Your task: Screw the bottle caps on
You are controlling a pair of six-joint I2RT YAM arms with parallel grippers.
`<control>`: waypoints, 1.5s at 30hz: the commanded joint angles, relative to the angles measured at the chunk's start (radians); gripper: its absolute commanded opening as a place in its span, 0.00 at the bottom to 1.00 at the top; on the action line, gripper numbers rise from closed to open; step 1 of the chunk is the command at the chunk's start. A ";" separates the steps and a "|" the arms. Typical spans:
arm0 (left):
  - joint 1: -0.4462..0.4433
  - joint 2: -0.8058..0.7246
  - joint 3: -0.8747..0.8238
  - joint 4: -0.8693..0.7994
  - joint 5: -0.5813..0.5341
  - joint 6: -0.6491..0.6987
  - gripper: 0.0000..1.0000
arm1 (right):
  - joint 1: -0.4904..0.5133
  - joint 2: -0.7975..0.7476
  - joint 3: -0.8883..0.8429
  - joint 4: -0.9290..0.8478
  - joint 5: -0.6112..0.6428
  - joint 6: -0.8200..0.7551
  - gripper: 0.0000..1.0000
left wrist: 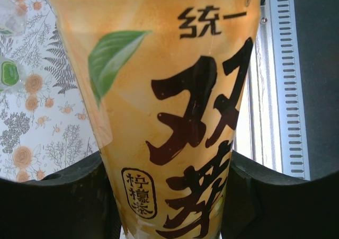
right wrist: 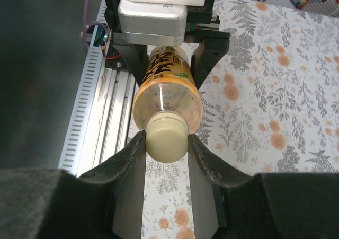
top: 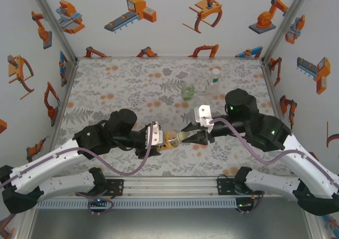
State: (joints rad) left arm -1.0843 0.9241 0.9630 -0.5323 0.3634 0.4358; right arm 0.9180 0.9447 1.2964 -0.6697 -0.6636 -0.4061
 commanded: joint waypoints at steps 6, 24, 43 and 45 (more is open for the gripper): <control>-0.001 -0.013 0.026 0.015 -0.037 0.022 0.01 | 0.003 -0.005 -0.074 0.161 0.228 0.633 0.01; -0.001 0.037 0.034 0.050 -0.101 0.033 0.00 | 0.002 -0.035 -0.322 0.307 0.461 2.080 0.00; -0.001 0.012 0.025 0.031 -0.043 0.035 0.00 | 0.001 -0.018 0.000 0.056 0.489 1.139 0.55; -0.001 0.009 0.023 0.031 -0.033 0.035 0.00 | 0.001 -0.016 0.020 0.069 0.437 0.967 0.55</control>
State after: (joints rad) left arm -1.0813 0.9520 0.9630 -0.5297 0.2790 0.4515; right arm 0.9134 0.9363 1.2720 -0.6167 -0.1864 0.8730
